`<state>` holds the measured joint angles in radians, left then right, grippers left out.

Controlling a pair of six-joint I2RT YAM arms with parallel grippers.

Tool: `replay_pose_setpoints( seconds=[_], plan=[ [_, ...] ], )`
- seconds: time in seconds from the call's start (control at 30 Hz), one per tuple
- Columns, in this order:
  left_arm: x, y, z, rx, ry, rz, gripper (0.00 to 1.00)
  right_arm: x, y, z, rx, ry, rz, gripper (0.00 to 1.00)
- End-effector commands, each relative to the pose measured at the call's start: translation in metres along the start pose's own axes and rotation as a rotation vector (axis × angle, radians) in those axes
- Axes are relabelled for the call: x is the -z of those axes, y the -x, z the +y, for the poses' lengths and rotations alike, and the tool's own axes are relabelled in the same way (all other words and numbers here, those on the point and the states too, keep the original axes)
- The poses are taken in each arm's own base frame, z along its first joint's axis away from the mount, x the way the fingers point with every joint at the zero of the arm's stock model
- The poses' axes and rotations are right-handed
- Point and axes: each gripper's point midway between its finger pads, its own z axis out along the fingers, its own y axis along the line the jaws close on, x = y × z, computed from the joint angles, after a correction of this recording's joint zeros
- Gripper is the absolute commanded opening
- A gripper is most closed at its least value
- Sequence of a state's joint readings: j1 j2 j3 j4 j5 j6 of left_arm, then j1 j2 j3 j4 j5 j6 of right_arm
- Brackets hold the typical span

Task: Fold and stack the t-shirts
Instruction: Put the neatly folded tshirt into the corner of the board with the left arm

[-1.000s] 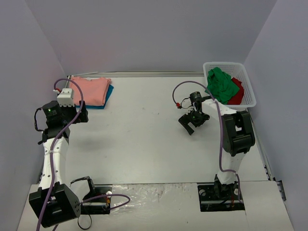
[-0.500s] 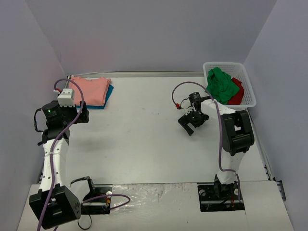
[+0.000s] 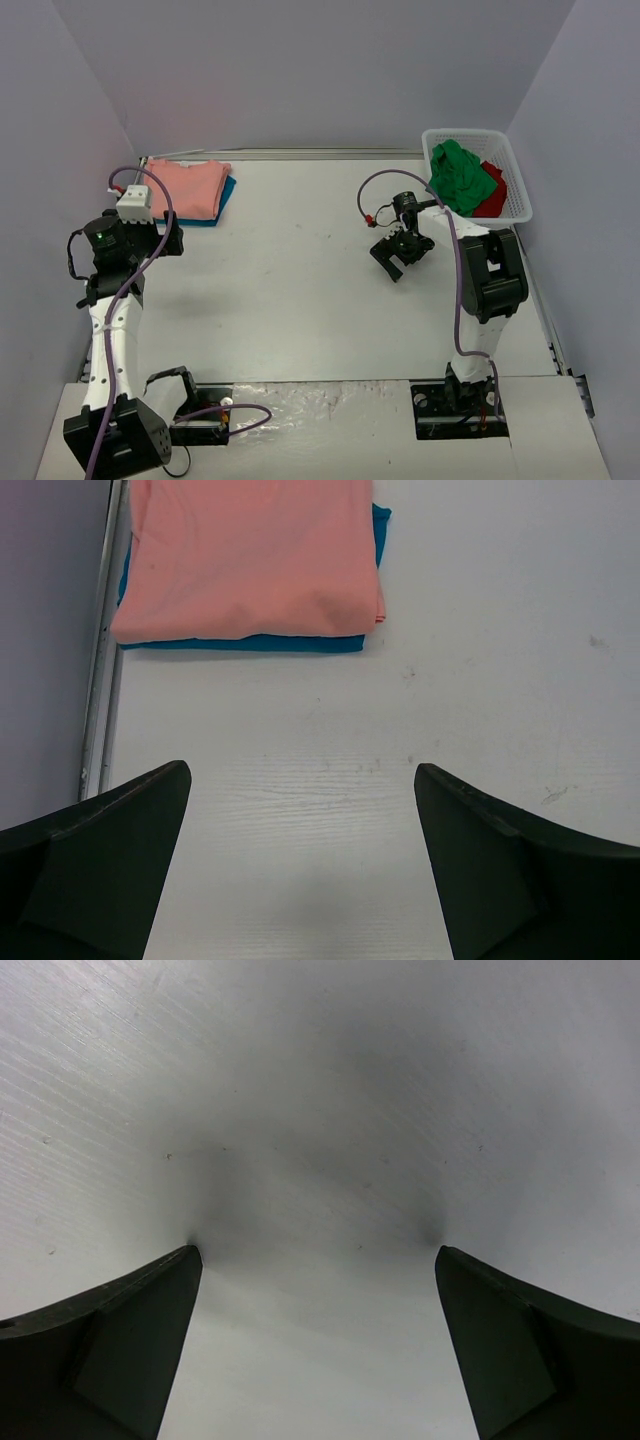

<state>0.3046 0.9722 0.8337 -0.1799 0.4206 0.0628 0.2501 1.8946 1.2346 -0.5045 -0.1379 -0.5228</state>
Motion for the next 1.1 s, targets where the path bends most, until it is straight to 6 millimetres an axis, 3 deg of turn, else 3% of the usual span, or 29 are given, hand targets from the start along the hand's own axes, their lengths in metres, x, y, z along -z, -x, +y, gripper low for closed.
replay_pose_setpoints(
  seconds=[0.0,0.87,1.07],
  plan=[
    [0.007,0.0182,0.0011,-0.003,0.008,-0.073,0.94,-0.0047,-0.0123,0.0038,-0.002,0.004,0.06,1.0],
    [0.0022,0.0101,0.0018,0.007,-0.001,-0.041,0.94,-0.0055,-0.0141,0.0034,0.001,0.001,0.067,1.0],
    [0.0023,0.0098,0.0013,0.005,-0.006,-0.04,0.94,0.0021,-0.0062,0.0044,0.01,0.009,0.027,1.0]
  ],
)
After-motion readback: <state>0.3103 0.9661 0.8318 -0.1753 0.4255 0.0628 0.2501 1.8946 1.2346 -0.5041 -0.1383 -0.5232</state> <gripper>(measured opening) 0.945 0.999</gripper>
